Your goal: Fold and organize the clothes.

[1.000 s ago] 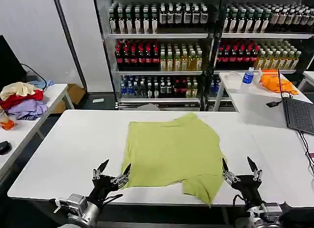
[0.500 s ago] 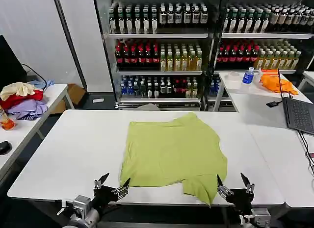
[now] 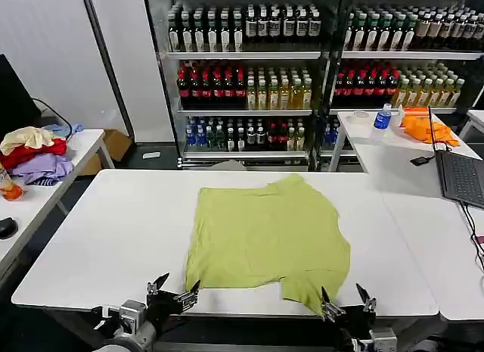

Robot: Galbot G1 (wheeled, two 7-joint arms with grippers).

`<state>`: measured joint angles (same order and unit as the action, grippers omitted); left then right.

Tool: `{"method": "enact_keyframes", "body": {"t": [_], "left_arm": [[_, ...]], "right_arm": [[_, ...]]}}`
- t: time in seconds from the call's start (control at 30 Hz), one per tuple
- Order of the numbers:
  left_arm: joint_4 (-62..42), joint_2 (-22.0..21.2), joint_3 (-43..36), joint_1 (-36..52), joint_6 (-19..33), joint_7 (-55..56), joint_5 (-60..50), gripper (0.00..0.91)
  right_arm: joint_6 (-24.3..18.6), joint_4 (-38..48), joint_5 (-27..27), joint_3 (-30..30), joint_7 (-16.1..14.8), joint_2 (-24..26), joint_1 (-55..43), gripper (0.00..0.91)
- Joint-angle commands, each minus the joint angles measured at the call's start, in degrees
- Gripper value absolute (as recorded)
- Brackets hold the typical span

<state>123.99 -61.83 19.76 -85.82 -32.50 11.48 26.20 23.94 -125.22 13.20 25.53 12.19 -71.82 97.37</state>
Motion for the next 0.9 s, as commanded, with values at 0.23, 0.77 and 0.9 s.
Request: {"method": "enact_keyframes", "body": {"t": [0.23, 0.77, 0.9], "left_arm": [[-3.98, -0.07, -1.45, 2.08, -0.62, 0.26, -0.49, 0.907], [-5.28, -0.13, -2.78, 1.45, -0.62, -1.1, -1.24, 0.081], [-4.63, -0.08, -2.59, 0.8, -0.6, -1.48, -1.24, 0.071]], "right_arm": [[1.74, 1.81, 0.11, -2.23, 0.28, -0.1, -0.18, 0.907], [3.15, 1.24, 0.84, -2.91, 1.05, 0.1, 0.27, 0.02], [3.04, 0.51, 0.99, -2.93, 0.97, 0.17, 0.62, 0.0]]}}
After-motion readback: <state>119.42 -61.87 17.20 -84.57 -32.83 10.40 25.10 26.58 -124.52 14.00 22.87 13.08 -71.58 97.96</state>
